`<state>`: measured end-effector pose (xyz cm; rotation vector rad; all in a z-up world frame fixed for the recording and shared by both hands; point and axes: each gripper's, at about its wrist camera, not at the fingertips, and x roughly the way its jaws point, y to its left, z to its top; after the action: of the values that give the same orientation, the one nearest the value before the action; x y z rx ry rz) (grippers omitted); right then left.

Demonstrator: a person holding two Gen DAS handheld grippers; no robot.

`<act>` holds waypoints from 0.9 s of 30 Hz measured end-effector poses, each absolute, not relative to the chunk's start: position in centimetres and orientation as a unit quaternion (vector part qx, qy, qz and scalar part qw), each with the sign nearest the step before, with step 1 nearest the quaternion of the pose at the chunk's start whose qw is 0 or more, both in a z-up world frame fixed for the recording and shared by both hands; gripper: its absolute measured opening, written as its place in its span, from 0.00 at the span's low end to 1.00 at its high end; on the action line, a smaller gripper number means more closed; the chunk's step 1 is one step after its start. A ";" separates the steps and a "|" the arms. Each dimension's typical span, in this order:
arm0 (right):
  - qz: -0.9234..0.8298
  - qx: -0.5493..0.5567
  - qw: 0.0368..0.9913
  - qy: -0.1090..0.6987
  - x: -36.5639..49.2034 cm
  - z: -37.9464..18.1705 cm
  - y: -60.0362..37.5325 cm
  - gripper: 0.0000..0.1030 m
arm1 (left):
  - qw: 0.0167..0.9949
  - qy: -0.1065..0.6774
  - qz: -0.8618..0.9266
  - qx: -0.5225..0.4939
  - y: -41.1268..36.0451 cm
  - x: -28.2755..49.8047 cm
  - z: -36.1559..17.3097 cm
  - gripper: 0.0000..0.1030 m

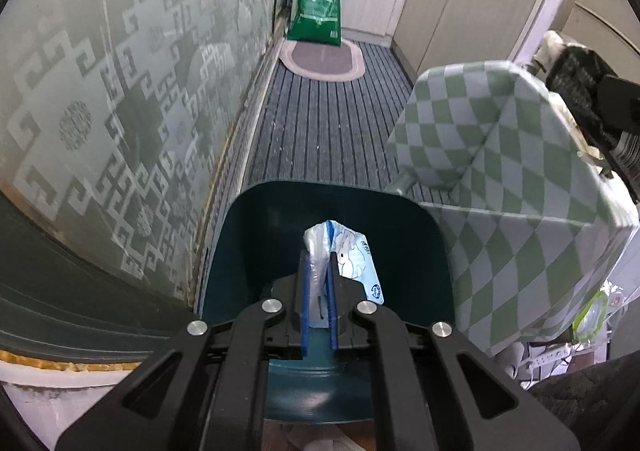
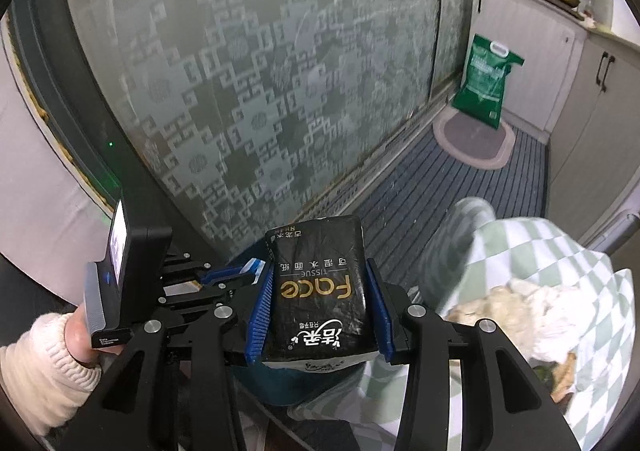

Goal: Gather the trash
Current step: 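Carry both items over the teal bin while the left tool opens, dropping the tissue pack, then lower the black tissue box into the teal bin and open the right tool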

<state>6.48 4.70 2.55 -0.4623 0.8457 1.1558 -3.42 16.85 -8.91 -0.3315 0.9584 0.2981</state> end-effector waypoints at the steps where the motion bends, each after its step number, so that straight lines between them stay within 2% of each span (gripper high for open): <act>1: 0.524 -0.213 0.727 0.389 6.5 2.2 4.9 0.43 | 0.860 0.464 0.141 -0.160 16.9 -3.4 -9.3 0.08; 16: 0.508 -0.258 0.684 0.455 5.5 -2.9 7.9 0.43 | 0.821 0.534 0.137 -0.149 17.1 -2.8 -13.5 0.08; 23: 0.503 -0.268 0.672 0.472 5.4 -4.6 8.6 0.43 | 0.825 0.526 0.143 -0.148 17.4 -2.8 -13.4 0.21; 27: 0.504 -0.272 0.667 0.476 5.3 -5.0 8.7 0.43 | 0.833 0.513 0.152 -0.142 17.6 -2.9 -12.6 0.21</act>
<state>5.31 8.73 -4.97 -0.6136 1.0750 1.1366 -2.90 17.55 -12.62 -0.3012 1.0866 0.3222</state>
